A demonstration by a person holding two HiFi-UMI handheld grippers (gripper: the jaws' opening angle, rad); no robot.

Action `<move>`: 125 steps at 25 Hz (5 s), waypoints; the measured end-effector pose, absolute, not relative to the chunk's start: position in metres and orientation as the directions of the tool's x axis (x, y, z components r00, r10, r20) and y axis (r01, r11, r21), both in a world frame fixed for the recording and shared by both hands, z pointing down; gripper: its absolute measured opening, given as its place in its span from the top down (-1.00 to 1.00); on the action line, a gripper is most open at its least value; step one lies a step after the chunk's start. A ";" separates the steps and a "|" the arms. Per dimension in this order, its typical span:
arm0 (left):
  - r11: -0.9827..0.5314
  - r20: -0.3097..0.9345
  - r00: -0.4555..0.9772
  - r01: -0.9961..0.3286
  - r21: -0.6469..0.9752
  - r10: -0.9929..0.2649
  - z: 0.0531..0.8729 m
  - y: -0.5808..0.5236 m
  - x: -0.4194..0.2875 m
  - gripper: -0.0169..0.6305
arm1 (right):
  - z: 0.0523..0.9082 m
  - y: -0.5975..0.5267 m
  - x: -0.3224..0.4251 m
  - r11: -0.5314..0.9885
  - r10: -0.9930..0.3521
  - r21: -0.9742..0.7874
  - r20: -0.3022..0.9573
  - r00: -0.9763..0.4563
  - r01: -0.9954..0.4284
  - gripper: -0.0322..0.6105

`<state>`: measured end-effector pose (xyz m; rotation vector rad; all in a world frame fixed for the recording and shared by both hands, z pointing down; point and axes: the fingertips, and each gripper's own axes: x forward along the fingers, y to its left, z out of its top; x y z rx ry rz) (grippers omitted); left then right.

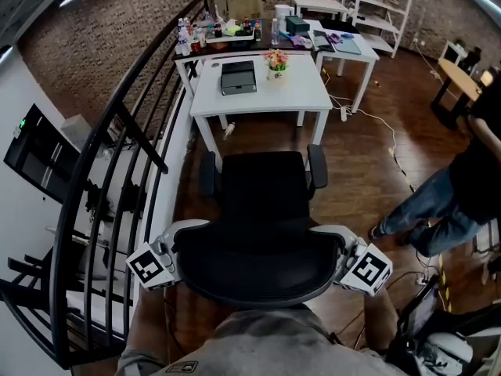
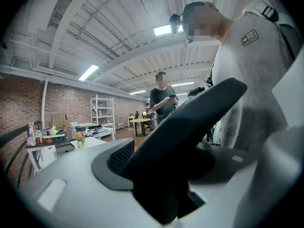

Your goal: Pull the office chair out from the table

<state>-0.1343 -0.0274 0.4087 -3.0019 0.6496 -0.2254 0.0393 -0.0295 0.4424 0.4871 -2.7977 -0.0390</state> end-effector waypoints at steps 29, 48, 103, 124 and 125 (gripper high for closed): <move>-0.915 0.136 0.905 -0.394 -0.087 -0.403 0.412 0.087 -0.114 0.17 | 0.443 0.089 0.059 0.957 -0.290 0.081 0.276 -0.916 -0.278 0.36; -0.850 0.036 0.854 -0.512 -0.126 -0.519 0.397 0.093 -0.152 0.03 | 0.434 0.086 0.100 0.839 -0.544 0.110 0.222 -0.809 -0.533 0.04; -0.965 0.042 0.978 -0.208 0.161 -0.204 0.471 0.272 -0.038 0.97 | 0.480 0.275 -0.027 0.976 -0.147 -0.122 0.245 -0.958 -0.181 0.89; -0.933 0.060 0.955 -0.297 0.204 -0.291 0.480 0.404 -0.004 0.97 | 0.501 0.405 -0.003 0.982 -0.021 -0.177 0.234 -0.972 -0.064 0.89; -0.938 0.057 0.959 -0.283 0.200 -0.277 0.479 0.405 -0.005 0.97 | 0.500 0.407 -0.005 0.981 -0.030 -0.180 0.232 -0.972 -0.073 0.89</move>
